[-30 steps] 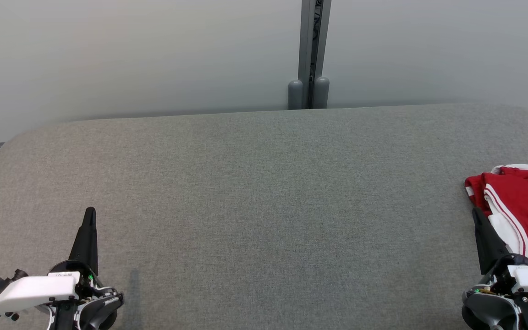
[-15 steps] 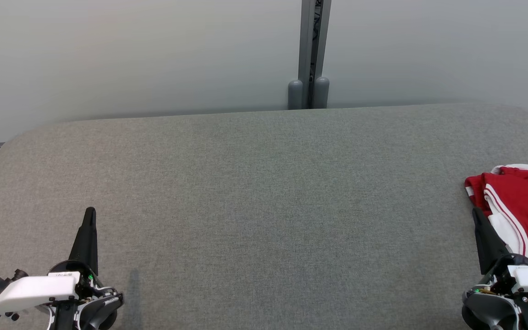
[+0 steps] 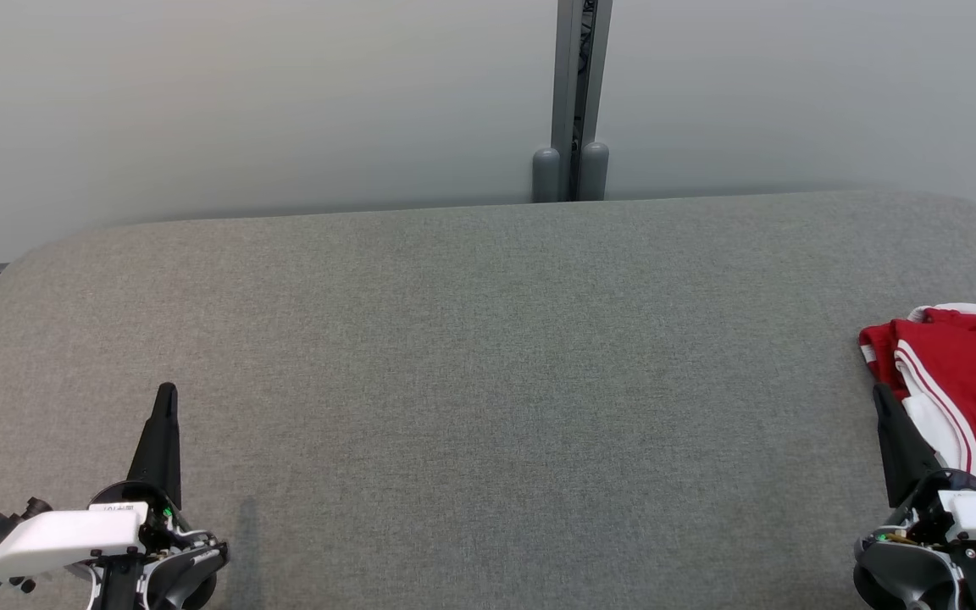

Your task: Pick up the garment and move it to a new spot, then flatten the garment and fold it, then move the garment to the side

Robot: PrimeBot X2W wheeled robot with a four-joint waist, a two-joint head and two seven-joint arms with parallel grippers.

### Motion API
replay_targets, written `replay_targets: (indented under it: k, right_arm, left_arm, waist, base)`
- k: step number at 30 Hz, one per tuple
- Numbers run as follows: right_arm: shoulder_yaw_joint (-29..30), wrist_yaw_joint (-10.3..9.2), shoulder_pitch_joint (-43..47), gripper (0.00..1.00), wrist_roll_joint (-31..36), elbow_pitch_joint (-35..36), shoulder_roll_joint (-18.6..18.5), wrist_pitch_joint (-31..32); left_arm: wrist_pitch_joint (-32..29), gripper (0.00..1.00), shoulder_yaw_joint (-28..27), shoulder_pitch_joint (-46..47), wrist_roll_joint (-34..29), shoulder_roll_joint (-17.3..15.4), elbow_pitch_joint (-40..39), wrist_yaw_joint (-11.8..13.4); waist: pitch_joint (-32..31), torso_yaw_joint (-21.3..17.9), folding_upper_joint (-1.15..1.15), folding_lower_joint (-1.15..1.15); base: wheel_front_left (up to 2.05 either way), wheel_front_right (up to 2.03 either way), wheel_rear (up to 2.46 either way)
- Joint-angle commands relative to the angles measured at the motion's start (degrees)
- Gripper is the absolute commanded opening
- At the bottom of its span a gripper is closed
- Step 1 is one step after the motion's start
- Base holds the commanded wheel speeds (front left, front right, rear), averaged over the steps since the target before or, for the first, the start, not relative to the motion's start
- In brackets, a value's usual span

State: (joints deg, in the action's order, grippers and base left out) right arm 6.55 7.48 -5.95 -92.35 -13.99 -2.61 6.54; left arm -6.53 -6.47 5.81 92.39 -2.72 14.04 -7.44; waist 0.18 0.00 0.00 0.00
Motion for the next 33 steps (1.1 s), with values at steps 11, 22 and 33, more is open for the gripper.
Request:
replay_targets:
  k: [11,22,33]
  right_arm:
    - [0.0,0.02,-0.5,0.0,-0.2,0.2,-0.5,0.2]
    - [0.0,0.02,-0.5,0.0,-0.2,0.2,-0.5,0.2]
    - [0.0,0.02,-0.5,0.0,-0.2,0.2,-0.5,0.2]
  left_arm:
    - [-0.2,0.0,-0.2,0.9,0.1,-0.3,-0.2,-0.2]
    - [-0.2,0.0,-0.2,0.9,0.1,-0.3,-0.2,-0.2]
    - [-0.2,0.0,-0.2,0.9,0.1,-0.3,-0.2,-0.2]
  waist:
    - [0.0,0.0,0.0,0.0]
    - [0.0,0.0,0.0,0.0]
    - [0.0,0.0,0.0,0.0]
  base:
    - [0.0,0.0,0.0]
    - [0.0,0.0,0.0]
    - [0.0,0.0,0.0]
